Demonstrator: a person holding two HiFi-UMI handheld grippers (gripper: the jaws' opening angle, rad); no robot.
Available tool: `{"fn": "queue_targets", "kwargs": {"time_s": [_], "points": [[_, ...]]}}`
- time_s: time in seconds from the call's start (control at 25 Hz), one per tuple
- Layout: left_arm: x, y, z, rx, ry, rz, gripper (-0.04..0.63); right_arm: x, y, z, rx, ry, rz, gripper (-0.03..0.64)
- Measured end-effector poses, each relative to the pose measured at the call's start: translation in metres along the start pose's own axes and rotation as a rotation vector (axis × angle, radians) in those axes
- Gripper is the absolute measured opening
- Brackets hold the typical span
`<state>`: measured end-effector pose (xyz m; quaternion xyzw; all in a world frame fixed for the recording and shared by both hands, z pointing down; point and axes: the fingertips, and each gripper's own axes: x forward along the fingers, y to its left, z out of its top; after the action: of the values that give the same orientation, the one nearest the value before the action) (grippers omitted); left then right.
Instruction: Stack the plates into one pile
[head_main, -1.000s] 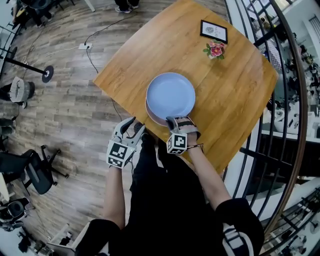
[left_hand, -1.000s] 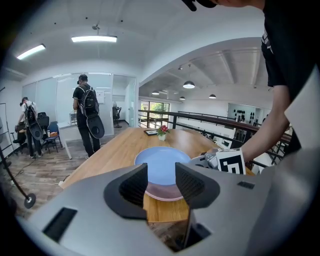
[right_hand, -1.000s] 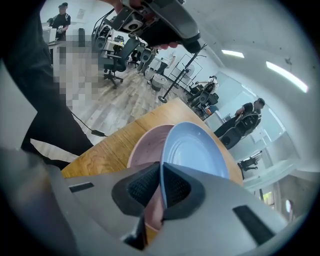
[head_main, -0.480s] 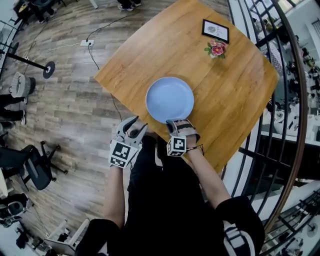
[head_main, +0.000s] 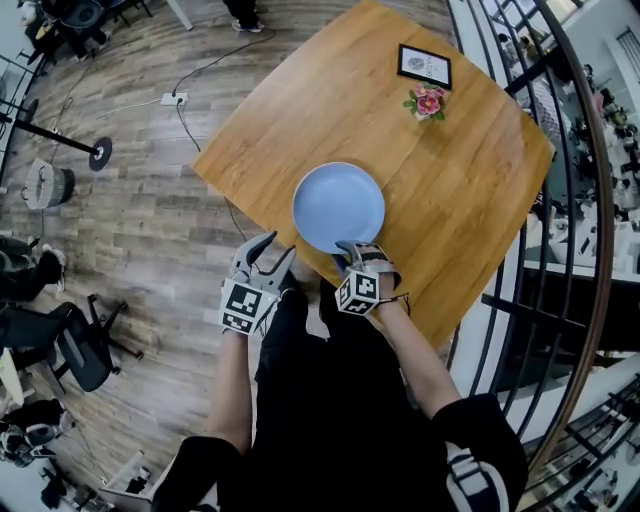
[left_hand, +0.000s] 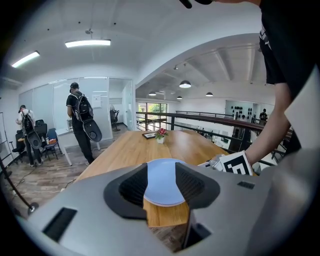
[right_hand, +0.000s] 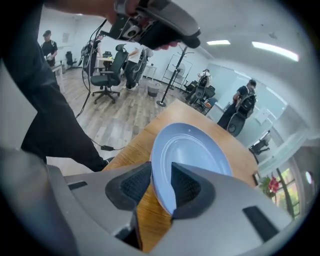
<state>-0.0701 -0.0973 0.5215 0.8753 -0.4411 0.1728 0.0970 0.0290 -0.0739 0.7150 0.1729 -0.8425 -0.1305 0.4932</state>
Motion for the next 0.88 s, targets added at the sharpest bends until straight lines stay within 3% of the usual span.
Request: {"fn": "queue_targets", "kwargs": {"time_s": [0.28, 0.4, 0.56, 0.88], "points": [[-0.001, -0.004, 0.004, 0.011, -0.018, -0.033, 0.190, -0.028, -0.010, 0.010, 0.209, -0.112, -0.026, 0.095], [-0.008, -0.001, 0.011, 0.034, -0.046, -0.040, 0.189, -0.045, -0.026, 0.016, 0.334, -0.176, -0.057, 0.009], [-0.019, 0.018, 0.018, 0.034, -0.085, -0.019, 0.176, -0.070, -0.050, 0.027, 0.490, -0.260, -0.117, 0.008], [-0.030, 0.041, 0.020, -0.009, -0.124, -0.073, 0.064, -0.110, -0.074, 0.036, 0.580, -0.270, -0.238, 0.008]]}}
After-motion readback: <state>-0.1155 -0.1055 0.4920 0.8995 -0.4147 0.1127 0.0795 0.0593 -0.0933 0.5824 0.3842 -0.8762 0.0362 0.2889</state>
